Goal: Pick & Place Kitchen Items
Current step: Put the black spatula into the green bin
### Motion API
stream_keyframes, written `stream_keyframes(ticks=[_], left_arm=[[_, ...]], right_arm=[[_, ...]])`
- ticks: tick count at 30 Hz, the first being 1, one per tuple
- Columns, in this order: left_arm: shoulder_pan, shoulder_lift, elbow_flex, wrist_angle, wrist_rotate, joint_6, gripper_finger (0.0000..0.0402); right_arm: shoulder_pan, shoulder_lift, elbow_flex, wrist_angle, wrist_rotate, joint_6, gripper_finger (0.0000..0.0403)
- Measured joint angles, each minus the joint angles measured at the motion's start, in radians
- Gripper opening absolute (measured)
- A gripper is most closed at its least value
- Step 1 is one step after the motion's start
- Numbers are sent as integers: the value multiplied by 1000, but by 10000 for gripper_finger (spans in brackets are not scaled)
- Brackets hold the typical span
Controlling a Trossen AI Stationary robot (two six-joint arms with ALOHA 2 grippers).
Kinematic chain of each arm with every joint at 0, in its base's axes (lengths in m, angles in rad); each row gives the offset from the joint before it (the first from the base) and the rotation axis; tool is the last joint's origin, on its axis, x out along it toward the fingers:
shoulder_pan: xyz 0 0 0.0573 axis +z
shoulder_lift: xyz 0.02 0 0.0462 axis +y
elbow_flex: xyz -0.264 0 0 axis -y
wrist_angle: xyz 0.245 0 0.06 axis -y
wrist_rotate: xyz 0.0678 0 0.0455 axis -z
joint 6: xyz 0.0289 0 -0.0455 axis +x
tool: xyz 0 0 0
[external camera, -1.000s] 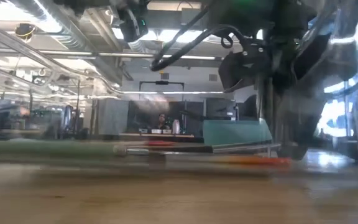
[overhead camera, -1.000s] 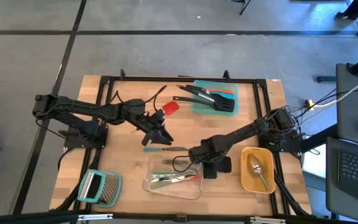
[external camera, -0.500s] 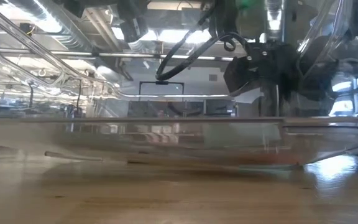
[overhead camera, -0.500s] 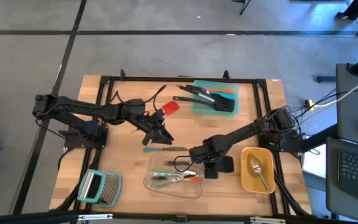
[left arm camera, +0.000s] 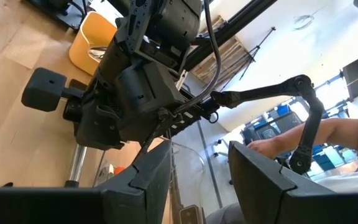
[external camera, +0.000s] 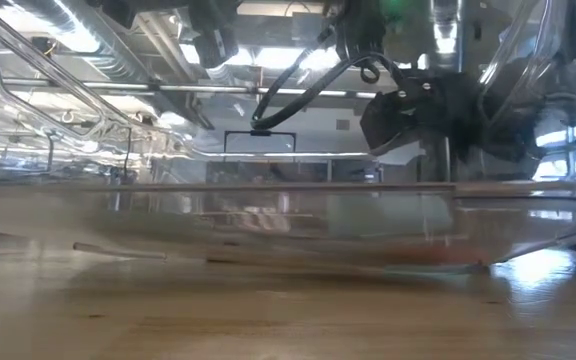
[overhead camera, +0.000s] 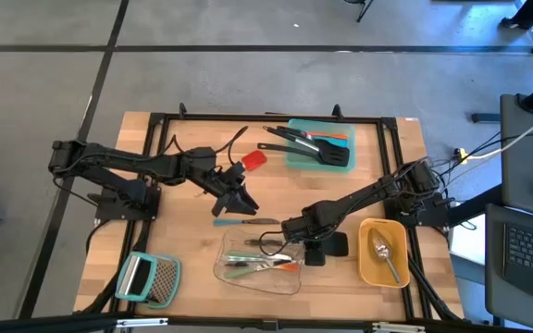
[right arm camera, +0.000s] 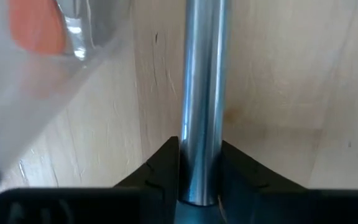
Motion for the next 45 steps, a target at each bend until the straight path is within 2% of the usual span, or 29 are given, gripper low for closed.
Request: stream_keyframes(ticks=[5,9,32,39,45], left_arm=[[0,0,0,0,-1,6,155],[0,0,0,0,-1,8,155],[0,0,0,0,-2,16,155],[0,0,0,0,-2,16,155],[0,0,0,0,-3,26,155]], right_arm=[[1,1,-1,3,-4,-27,139],[1,1,-1,4,-6,-42,154],[0,3,137,-119,-14,-49,160],[0,3,148,-217,-16,-19,160],[0,2,148,-200,-16,3,160]])
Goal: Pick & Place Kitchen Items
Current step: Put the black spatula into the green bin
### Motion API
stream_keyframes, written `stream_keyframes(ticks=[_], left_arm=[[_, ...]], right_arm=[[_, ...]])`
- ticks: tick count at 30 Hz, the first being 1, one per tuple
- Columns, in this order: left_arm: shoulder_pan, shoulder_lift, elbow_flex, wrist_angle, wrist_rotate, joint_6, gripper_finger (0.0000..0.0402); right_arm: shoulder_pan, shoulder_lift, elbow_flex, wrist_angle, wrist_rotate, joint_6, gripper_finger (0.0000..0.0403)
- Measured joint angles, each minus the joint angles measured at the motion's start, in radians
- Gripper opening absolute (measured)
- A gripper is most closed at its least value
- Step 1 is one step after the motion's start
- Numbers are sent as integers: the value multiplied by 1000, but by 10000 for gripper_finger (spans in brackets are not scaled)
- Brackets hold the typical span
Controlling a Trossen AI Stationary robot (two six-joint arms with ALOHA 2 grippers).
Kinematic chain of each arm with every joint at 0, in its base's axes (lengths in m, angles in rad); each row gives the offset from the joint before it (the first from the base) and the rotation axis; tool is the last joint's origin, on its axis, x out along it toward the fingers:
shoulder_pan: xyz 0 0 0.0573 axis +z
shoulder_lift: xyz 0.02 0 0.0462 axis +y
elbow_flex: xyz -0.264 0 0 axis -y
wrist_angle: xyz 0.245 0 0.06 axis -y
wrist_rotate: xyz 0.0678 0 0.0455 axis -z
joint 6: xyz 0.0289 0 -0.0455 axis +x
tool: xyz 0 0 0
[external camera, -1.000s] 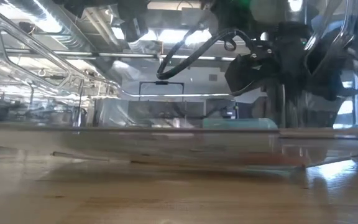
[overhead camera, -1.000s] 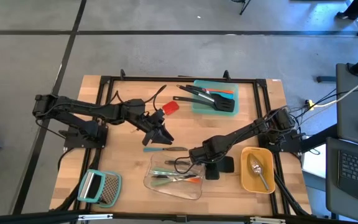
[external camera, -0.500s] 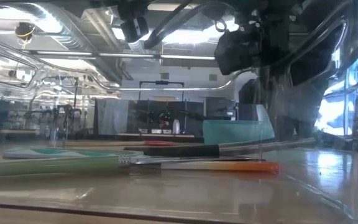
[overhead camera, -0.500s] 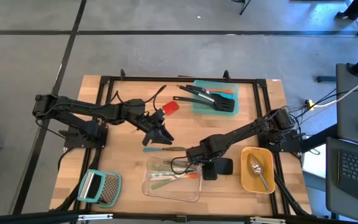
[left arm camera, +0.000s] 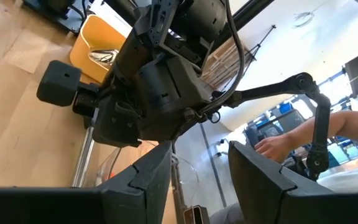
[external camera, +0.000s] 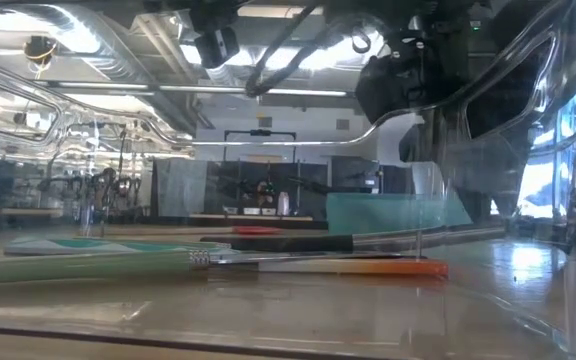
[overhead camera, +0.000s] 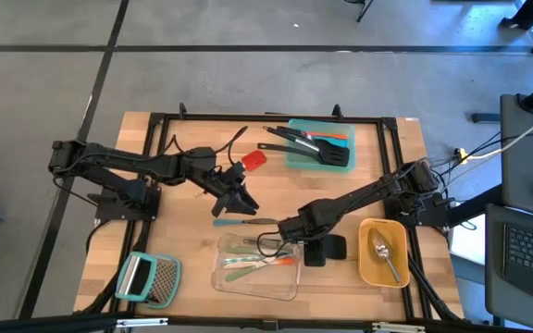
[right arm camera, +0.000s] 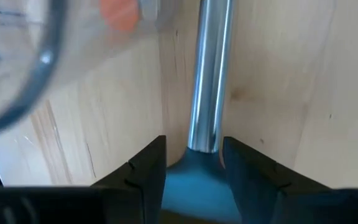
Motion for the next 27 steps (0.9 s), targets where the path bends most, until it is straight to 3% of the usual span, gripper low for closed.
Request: stream_keyframes(ticks=[13,27], left_arm=[[-15,0,0,1,-14,0,155],[-53,0,0,31,-58,-9,155]], right_arm=[[-67,-2,-62,54,59,83,161],[-149,-2,-62,60,107,52,161]])
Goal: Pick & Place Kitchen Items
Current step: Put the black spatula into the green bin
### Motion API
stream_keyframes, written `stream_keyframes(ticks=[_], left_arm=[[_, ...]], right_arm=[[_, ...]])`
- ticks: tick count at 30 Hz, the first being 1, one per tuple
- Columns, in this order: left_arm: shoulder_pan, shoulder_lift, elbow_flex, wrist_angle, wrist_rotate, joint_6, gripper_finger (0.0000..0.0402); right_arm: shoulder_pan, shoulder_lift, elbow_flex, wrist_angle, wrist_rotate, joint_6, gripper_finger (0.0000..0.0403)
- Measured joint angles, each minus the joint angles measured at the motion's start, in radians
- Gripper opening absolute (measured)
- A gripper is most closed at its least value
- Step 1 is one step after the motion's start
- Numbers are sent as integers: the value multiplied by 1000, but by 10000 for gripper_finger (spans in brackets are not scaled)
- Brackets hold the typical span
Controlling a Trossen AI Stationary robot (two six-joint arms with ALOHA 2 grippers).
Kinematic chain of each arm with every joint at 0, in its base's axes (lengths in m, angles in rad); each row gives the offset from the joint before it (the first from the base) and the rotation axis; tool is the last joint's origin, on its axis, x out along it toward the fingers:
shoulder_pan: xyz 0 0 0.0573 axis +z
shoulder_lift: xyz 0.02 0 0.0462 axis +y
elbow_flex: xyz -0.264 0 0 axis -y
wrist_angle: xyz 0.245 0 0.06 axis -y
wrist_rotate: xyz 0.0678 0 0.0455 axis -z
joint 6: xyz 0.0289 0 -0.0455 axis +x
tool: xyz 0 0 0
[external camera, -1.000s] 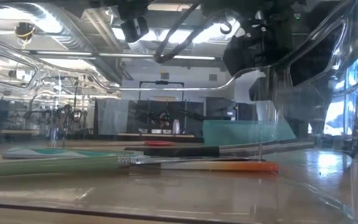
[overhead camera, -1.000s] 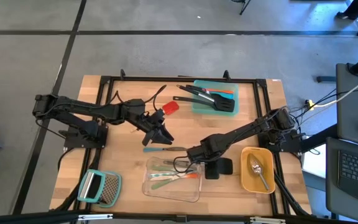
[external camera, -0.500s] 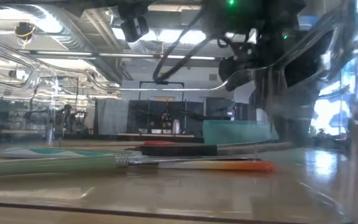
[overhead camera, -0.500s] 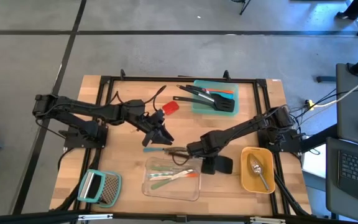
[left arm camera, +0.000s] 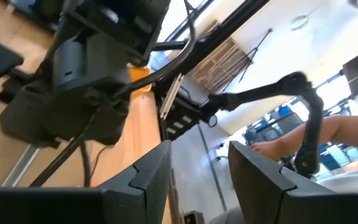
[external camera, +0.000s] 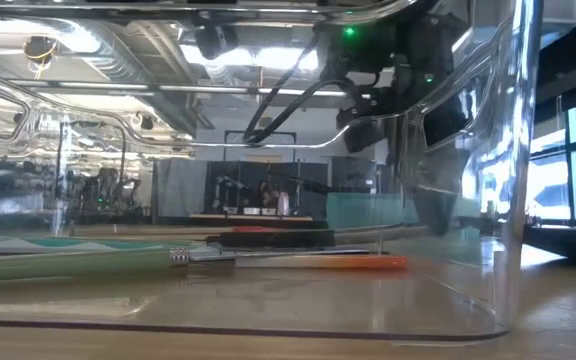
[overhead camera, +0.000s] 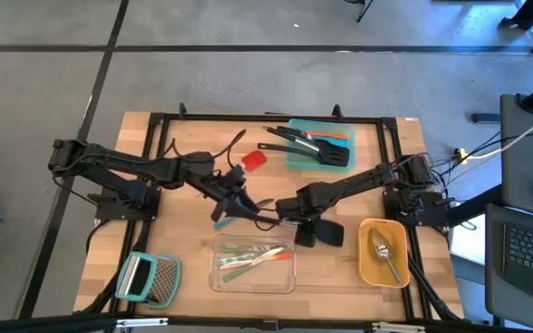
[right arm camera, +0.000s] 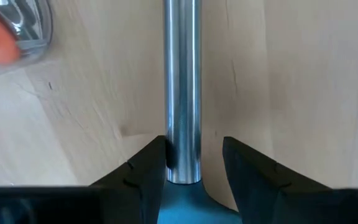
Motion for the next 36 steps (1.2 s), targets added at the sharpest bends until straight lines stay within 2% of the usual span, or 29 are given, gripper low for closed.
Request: stream_keyframes(ticks=[9,14,17,21,25,31,36], left_arm=[[2,0,0,218,0,-65,155],[2,0,0,266,1,-88,155],[2,0,0,265,1,-92,155],[2,0,0,265,1,-100,155],[2,0,0,267,0,-115,155],[2,0,0,313,-54,-119,155],[2,0,0,355,-152,-118,155]], right_arm=[[-20,0,-69,74,-53,-9,161],[-24,-4,-99,91,-56,3,156],[-25,-4,-102,93,-58,7,133],[-25,-4,-104,97,-71,14,70],[-26,-4,-100,97,-86,48,70],[-21,-22,-61,15,-69,76,70],[-27,-33,19,-141,37,57,70]])
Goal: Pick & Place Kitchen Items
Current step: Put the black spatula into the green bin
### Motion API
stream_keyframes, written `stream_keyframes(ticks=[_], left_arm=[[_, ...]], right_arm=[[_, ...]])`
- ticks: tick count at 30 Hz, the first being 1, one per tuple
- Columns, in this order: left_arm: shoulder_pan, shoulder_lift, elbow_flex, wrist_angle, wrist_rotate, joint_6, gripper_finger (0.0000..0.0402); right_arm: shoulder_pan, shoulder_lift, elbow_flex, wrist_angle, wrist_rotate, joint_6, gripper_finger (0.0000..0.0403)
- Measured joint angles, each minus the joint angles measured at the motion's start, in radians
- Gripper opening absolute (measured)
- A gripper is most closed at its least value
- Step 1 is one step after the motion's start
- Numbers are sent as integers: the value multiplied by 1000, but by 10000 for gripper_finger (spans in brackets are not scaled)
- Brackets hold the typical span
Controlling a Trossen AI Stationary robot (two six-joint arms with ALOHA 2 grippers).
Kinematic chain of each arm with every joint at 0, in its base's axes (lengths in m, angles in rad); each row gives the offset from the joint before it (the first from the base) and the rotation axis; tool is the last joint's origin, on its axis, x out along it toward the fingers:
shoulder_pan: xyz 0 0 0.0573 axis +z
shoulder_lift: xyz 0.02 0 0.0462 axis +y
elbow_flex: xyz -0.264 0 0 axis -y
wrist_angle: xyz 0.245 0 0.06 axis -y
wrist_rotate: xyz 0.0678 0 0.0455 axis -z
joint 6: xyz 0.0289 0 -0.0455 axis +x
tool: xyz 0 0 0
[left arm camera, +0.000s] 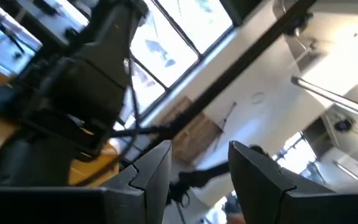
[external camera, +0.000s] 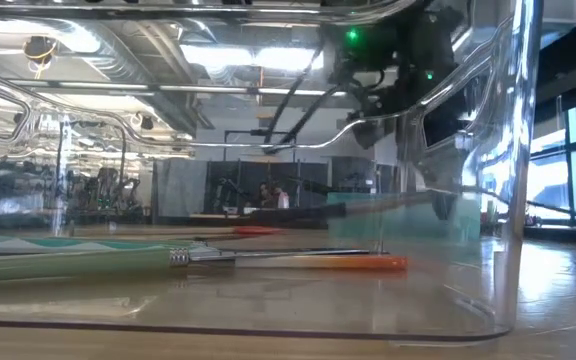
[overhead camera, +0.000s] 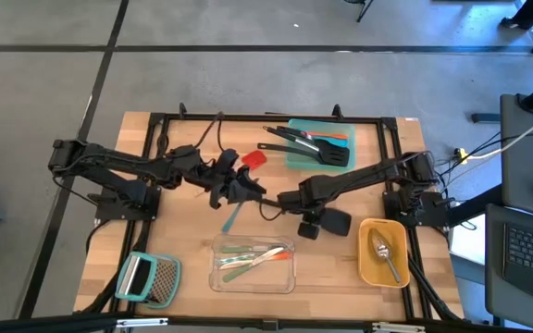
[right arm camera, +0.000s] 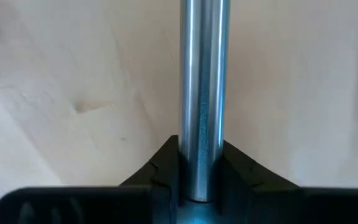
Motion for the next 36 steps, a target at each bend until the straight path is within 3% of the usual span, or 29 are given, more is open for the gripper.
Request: stream_keyframes(ticks=[6,15,20,30,36], left_arm=[[22,0,0,24,-70,-20,155],[58,-2,0,147,-213,-26,155],[116,-3,0,164,-210,-62,155],[248,-41,-1,245,-186,-233,155],[311,-75,-1,265,-164,-343,155]], right_arm=[[-13,-1,123,-159,124,-15,70],[-33,-1,405,-452,449,-31,70],[-34,-9,532,-517,601,-60,70],[-27,-35,560,-523,855,-57,70],[-49,-34,560,-523,1103,-53,70]])
